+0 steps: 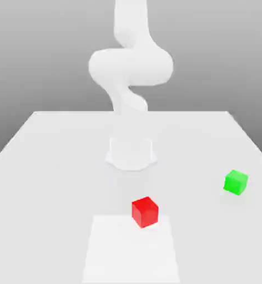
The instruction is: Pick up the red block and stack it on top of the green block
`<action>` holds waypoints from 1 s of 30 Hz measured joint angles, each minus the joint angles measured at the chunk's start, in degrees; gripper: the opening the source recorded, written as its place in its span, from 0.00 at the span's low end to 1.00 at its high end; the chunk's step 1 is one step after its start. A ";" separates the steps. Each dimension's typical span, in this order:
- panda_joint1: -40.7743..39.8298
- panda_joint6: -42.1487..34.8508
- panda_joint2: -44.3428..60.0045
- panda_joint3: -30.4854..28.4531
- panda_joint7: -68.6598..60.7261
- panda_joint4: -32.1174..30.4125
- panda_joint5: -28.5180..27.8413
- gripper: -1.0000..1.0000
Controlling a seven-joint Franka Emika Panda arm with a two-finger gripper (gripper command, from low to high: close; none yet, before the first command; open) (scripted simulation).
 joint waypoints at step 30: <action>6.25 42.74 51.69 -0.65 -21.77 -32.57 1.24 0.00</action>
